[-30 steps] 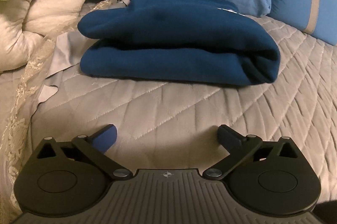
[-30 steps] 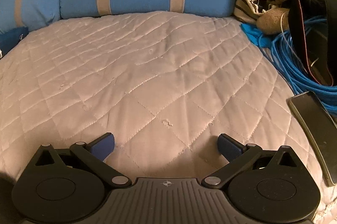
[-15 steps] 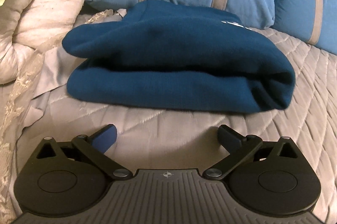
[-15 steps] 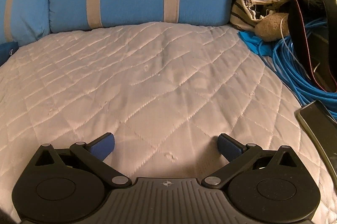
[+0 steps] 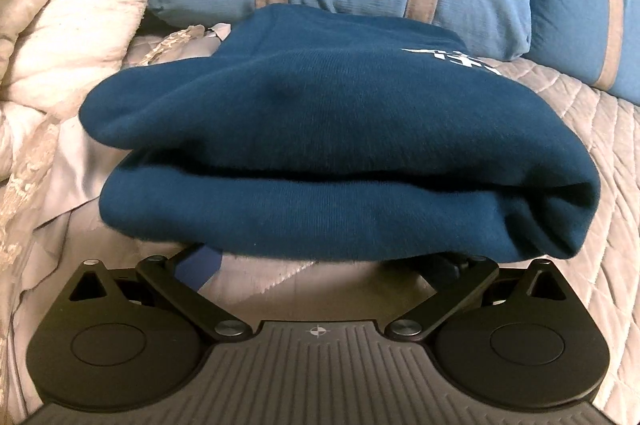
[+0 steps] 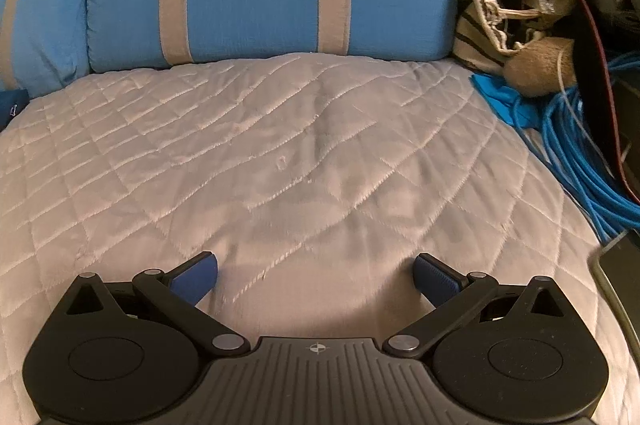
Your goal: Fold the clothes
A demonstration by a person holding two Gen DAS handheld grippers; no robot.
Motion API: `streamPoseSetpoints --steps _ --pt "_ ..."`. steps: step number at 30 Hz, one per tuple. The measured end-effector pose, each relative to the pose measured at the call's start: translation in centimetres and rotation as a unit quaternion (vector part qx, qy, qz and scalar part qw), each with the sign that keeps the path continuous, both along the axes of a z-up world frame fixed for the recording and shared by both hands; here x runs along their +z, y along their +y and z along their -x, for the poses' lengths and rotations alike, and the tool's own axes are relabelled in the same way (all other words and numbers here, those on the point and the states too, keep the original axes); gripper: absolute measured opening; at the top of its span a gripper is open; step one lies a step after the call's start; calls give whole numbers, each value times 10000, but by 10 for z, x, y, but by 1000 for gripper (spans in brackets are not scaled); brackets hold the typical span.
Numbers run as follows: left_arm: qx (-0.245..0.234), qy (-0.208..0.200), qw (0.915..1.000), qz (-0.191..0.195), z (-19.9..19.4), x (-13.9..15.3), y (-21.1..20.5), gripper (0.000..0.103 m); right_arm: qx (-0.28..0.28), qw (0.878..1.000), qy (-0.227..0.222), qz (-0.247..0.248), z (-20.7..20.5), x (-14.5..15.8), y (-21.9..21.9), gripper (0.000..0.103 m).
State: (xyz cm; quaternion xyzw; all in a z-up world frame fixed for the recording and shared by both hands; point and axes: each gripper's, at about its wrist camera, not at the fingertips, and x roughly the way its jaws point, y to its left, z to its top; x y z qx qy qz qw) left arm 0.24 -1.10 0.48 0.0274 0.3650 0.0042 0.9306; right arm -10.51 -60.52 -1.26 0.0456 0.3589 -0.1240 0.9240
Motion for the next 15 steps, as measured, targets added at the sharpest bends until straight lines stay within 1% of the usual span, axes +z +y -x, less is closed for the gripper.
streamPoseSetpoints --steps 3,6,9,11,15 --pt "-32 -100 9999 3 -2 -2 0 103 146 9999 -34 0 -6 -1 -3 103" --pt "-31 -312 9995 25 3 -5 1 103 280 9993 -237 -19 -4 -5 -6 103" --pt "25 -573 9983 -72 12 -8 -2 103 257 9985 -480 5 2 -8 -5 103" --pt "64 -655 9977 -162 15 -7 -5 103 223 9982 -553 81 4 -9 -3 103" --pt "109 -719 9971 -218 17 -6 -6 103 165 9974 -677 193 8 -10 1 103"
